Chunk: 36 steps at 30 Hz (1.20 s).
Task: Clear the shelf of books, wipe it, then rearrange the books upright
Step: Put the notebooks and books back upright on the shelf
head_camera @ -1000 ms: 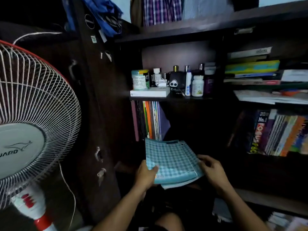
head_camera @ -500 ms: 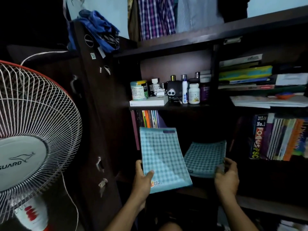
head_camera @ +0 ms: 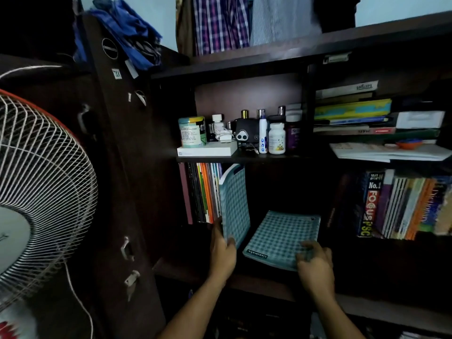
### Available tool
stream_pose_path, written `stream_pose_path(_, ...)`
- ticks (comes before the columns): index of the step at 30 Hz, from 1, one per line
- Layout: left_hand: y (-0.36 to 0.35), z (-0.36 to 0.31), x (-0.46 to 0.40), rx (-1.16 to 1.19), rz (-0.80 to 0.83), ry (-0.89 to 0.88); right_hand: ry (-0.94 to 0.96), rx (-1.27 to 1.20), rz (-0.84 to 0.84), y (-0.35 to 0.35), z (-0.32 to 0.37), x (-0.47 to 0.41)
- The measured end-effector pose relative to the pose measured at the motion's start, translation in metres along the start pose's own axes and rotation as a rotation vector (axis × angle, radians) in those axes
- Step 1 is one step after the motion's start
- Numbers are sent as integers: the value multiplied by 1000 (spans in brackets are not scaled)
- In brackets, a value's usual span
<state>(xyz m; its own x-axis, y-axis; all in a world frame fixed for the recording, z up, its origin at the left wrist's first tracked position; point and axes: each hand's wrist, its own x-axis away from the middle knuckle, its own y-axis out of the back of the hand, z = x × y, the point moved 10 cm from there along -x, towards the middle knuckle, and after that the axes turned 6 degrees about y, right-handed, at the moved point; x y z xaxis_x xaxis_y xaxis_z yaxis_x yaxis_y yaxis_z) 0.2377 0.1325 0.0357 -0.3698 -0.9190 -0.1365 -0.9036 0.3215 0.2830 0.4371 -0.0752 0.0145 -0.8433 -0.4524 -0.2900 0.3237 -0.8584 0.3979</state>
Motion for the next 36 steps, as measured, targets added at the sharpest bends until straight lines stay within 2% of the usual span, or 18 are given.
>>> stream_pose_path(5,6,-9,-9,-466,-85,-44,95,134,111,-7,6,-8)
stream_pose_path(7,7,-16,-14,-524,-116,-93,128,187,141,-4,3,-22)
stream_pose_path(15,-10,2,-86,-213,-212,-91,193,186,114,-7,-7,-44)
stream_pose_path(19,-32,14,-112,-269,-221,-134,189,174,85,-4,-11,-48)
stream_pose_path(23,-33,9,-120,-133,-247,-133,176,156,74,-5,-13,-48)
stream_pose_path(29,-9,2,-98,-78,-459,-185,190,117,58,-4,-11,-47)
stream_pose_path(32,-14,1,-92,-141,-405,-164,224,88,64,-2,-6,-44)
stream_pose_path(36,-41,-2,-72,-311,-135,-128,261,-36,55,4,5,-38)
